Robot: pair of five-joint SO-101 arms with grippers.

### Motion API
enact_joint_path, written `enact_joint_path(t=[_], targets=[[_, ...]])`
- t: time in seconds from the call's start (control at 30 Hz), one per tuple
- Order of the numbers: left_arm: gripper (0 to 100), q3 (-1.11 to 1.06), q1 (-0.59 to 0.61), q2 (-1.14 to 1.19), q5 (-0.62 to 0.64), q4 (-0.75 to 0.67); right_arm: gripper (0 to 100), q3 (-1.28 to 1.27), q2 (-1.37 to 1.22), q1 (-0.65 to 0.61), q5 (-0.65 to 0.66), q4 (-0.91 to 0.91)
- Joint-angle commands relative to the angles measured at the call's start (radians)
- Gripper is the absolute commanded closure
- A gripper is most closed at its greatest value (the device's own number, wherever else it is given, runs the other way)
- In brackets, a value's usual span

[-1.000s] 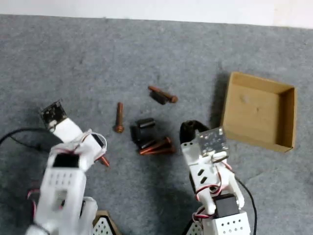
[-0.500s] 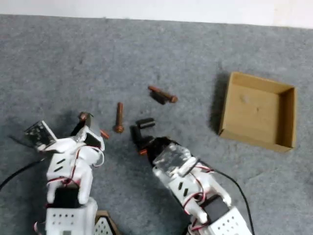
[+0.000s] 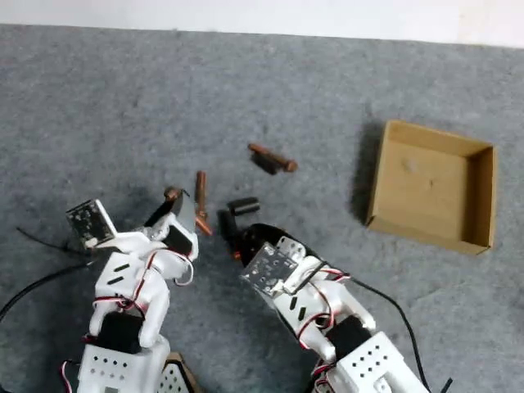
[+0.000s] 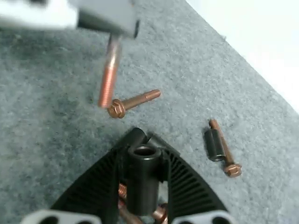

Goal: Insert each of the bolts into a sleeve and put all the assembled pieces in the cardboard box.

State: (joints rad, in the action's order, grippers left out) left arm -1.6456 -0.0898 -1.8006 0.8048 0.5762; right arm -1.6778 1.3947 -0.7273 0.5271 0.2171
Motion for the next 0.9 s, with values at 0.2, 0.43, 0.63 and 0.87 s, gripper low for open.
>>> enact_joint_path(t=[0.2, 0.43, 0.63, 0.87], targets=[[100, 0.088, -0.028, -0.024, 0.054, -0.1, 99.2, -0.128, -0.027, -0.016, 0.028, -0.085], [100, 0.077, -0.104, -0.024, 0.052, -0.127, 99.2, -0.128, -0.024, -0.016, 0.028, -0.101], [99, 0.056, -0.177, -0.024, 0.046, -0.132, 99.2, -0.13, -0.027, -0.012, 0.038, -0.119], [99, -0.033, -0.18, -0.024, 0.044, -0.25, 99.2, -0.13, -0.027, -0.016, 0.092, -0.12]])
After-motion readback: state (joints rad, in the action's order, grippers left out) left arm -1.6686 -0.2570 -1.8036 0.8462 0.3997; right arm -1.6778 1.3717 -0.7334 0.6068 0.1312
